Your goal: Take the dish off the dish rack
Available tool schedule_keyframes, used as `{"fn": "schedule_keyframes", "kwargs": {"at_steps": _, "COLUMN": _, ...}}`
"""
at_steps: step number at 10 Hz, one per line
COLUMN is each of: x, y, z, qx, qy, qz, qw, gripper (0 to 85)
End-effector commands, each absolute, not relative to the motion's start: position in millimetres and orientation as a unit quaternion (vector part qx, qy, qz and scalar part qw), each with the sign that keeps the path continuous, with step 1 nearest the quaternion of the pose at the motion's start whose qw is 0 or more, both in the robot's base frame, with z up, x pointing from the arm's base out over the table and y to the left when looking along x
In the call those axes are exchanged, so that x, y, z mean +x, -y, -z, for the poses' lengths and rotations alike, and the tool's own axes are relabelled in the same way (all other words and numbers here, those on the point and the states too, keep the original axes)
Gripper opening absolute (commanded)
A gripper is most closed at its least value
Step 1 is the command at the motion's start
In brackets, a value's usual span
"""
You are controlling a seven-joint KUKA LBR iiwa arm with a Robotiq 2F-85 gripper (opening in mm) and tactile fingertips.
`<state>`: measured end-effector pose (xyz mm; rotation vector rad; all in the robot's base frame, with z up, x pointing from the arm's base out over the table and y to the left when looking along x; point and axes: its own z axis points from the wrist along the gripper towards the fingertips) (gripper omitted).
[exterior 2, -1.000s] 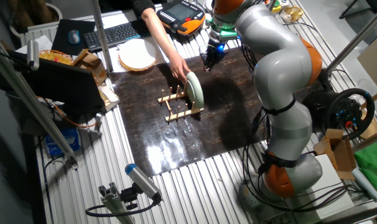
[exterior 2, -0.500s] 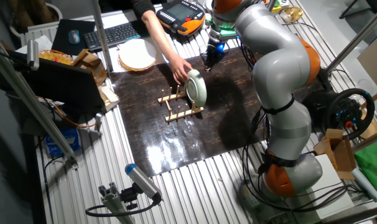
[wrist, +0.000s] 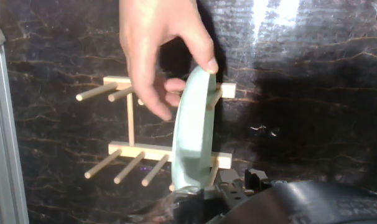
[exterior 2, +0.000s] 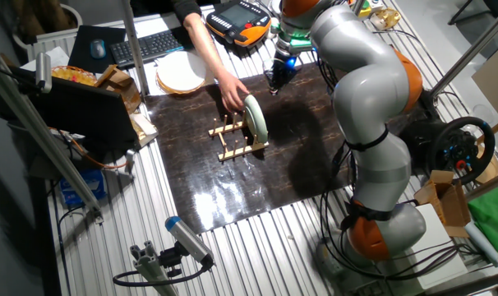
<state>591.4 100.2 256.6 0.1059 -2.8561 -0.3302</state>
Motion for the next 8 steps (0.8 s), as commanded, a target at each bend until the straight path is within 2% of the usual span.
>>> {"fn": "schedule_keyframes", "kwargs": {"at_steps": 1, "x": 592.5, "y": -108.1, "z": -258.9, "qx": 0.024, "qy": 0.985, "qz": 0.109, "qw": 0.134, "gripper": 15.0}}
{"fn": "schedule_keyframes", "kwargs": {"at_steps": 2, "x": 592.2, "y": -115.7, "z": -257.8, "qx": 0.011, "qy": 0.985, "qz": 0.107, "qw": 0.137, "gripper": 16.0}}
{"fn": "schedule_keyframes", "kwargs": {"at_steps": 4, "x": 587.2, "y": -117.5, "z": -252.6, "qx": 0.003, "qy": 0.986, "qz": 0.096, "qw": 0.134, "gripper": 26.0}}
{"fn": "schedule_keyframes", "kwargs": {"at_steps": 8, "x": 569.6, "y": -132.7, "z": -251.0, "qx": -0.041, "qy": 0.981, "qz": 0.110, "qw": 0.152, "gripper": 29.3}}
